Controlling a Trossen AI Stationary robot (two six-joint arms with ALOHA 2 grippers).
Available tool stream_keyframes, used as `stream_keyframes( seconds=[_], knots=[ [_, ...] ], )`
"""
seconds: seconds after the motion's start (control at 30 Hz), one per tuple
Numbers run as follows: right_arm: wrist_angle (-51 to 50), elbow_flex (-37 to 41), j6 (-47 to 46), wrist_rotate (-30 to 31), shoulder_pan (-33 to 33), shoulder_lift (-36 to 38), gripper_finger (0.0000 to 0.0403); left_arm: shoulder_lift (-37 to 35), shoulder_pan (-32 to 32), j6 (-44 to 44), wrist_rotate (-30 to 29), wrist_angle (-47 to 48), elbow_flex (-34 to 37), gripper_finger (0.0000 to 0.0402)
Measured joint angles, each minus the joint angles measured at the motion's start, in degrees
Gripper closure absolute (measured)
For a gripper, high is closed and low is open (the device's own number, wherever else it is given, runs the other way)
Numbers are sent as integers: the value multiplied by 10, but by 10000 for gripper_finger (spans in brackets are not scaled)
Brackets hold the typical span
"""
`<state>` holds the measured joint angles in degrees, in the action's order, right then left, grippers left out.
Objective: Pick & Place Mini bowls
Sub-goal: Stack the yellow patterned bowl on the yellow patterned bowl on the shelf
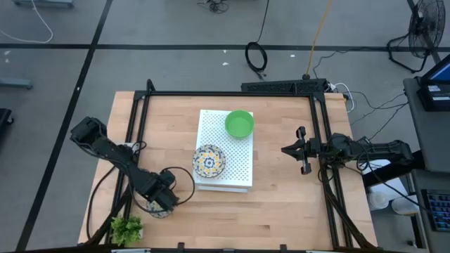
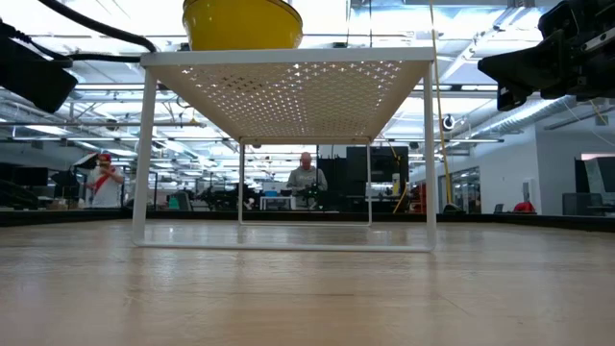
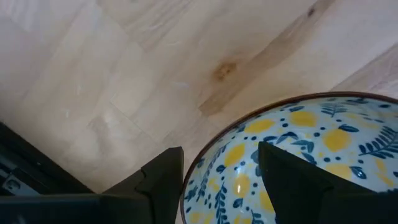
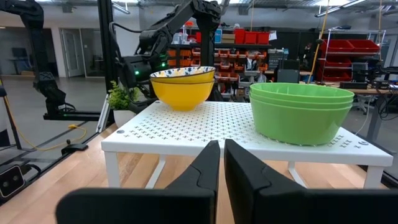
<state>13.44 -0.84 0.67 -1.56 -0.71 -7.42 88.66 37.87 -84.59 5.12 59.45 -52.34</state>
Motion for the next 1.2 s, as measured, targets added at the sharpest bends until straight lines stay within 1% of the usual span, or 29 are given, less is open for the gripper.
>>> stream_keyframes(
  seconds=[0.33, 0.4, 0.5, 0.8, 0.93, 1.03, 1.2],
  knots=[
    [0, 0, 0, 0, 0, 0, 389, 0, 0, 33, 7, 0, 0, 193],
    [0, 0, 0, 0, 0, 0, 390, 0, 0, 37, 7, 0, 0, 199],
    [0, 0, 0, 0, 0, 0, 389, 0, 0, 46, 5, 1, 0, 224],
    [0, 0, 0, 0, 0, 0, 391, 0, 0, 58, 0, 0, 0, 330],
    [0, 0, 0, 0, 0, 0, 391, -2, 0, 66, 6, -1, -2, 360],
    [0, 0, 0, 0, 0, 0, 389, -2, 0, 66, 6, -2, -2, 362],
    [0, 0, 0, 0, 0, 0, 388, 1, 0, 67, -4, 2, 0, 331]
  ],
)
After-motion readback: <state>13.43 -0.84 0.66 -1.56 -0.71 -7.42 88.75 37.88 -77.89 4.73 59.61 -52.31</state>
